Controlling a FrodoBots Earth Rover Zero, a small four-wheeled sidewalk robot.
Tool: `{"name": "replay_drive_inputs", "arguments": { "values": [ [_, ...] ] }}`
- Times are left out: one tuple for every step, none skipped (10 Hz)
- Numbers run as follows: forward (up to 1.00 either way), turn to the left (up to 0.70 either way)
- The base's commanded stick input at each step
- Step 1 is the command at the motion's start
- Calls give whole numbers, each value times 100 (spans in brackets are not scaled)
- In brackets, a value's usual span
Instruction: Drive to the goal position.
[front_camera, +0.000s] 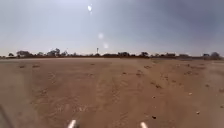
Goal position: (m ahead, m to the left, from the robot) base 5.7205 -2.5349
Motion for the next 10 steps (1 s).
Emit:
{"name": "replay_drive_inputs", "arguments": {
  "values": [
    [0,0],
    [0,0],
    [0,0],
    [0,0],
    [64,0],
    [70,0],
    [70,0],
    [70,0],
    [70,0],
    [70,0]
  ]
}}
